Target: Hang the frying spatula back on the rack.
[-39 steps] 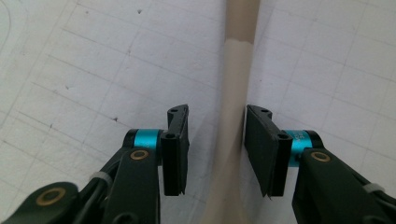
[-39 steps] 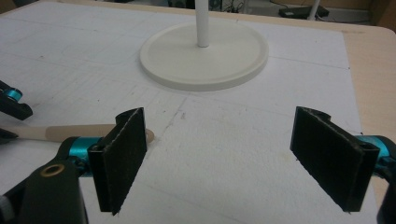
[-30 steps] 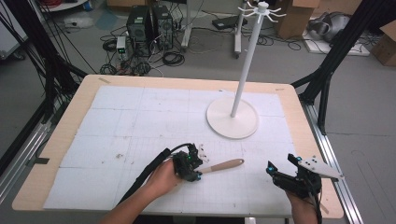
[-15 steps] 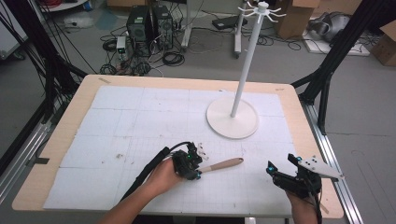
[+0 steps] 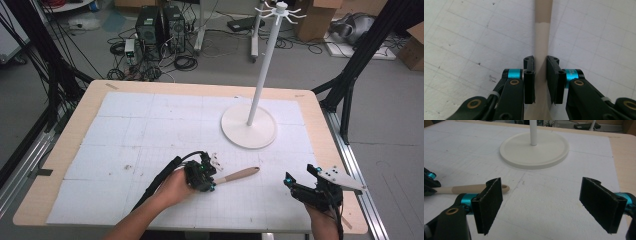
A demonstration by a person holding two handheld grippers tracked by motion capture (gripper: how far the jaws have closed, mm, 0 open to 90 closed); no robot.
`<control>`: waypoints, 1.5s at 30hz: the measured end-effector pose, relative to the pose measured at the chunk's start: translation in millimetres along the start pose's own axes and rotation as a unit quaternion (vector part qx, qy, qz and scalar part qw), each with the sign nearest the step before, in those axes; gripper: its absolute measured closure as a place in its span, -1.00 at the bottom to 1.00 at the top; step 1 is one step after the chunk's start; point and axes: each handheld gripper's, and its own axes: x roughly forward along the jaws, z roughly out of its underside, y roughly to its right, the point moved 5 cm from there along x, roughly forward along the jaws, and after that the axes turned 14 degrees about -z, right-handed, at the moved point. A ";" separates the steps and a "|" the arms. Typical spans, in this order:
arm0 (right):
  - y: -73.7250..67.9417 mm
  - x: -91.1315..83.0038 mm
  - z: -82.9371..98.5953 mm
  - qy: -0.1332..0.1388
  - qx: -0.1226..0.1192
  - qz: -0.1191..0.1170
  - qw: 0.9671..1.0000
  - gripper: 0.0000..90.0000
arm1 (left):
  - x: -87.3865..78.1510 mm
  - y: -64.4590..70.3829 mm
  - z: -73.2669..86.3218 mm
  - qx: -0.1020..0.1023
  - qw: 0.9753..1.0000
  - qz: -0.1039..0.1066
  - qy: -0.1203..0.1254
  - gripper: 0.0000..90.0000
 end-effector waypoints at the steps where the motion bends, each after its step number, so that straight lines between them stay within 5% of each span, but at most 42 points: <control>1: 0.2 -0.1 0.0 0.001 -0.001 0.000 1.000 -0.61 | 0.0 -0.7 0.2 0.000 1.000 0.000 -0.001 0.73; 14: 1.0 -1.7 0.3 0.003 0.005 0.001 1.000 -0.61 | -8.7 1.4 -3.3 -0.003 1.000 -0.005 0.030 0.73; 24: -7.3 -1.7 -6.8 0.014 -0.004 -0.011 1.000 -0.61 | -38.6 -1.3 -9.9 -0.039 0.993 -0.021 0.107 0.73; 31: -20.5 5.6 -13.4 0.024 -0.008 -0.032 0.999 -0.61 | -58.2 -7.1 -7.7 -0.065 0.984 -0.039 0.163 0.73; 40: -34.9 12.4 -26.1 0.050 0.001 -0.057 0.997 -0.61 | -77.7 -14.5 -0.3 -0.102 0.965 -0.061 0.233 0.73; 45: -54.1 19.8 -38.1 0.068 -0.003 -0.092 0.993 -0.61 | -86.9 -13.4 1.8 -0.112 0.957 -0.077 0.255 0.73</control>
